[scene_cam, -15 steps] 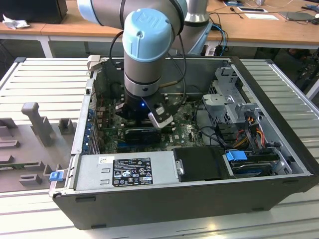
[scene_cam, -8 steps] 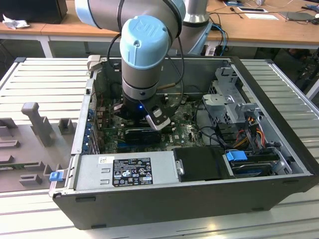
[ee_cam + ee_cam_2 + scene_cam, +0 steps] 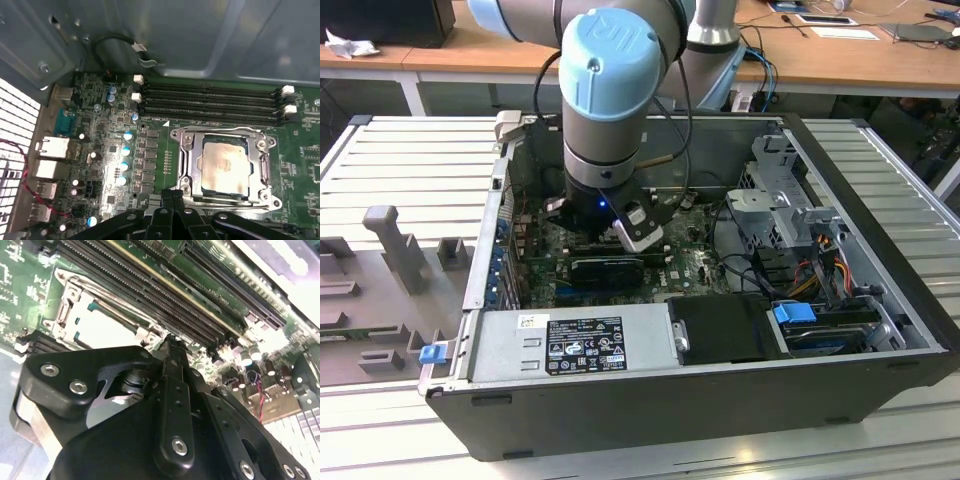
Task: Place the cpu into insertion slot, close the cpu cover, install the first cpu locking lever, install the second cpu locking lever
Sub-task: 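Install the second cpu locking lever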
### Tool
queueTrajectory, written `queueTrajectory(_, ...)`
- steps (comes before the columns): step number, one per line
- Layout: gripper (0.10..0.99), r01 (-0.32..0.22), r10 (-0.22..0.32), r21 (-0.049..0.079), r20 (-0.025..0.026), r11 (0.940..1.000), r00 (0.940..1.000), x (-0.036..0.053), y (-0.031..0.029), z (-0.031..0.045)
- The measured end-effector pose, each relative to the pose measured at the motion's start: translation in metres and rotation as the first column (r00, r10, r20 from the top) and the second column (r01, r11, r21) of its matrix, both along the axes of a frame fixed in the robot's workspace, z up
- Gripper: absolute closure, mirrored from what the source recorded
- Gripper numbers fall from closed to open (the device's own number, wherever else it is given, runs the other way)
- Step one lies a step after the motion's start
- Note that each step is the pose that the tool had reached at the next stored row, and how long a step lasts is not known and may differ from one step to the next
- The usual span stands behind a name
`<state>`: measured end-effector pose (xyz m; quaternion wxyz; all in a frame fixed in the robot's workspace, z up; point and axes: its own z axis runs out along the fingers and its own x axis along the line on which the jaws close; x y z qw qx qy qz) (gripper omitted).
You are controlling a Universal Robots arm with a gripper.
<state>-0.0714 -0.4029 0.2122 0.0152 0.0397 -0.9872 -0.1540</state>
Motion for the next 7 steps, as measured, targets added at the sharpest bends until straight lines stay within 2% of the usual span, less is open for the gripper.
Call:
queueTrajectory(4, 0.980, 0.000, 0.000, 0.000, -0.0001, 1.0000, 1.0000, 0.0000, 0.0000, 0.0115)
queueTrajectory(7, 0.980, 0.000, 0.000, 0.000, -0.0001, 1.0000, 1.0000, 0.0000, 0.0000, 0.0138)
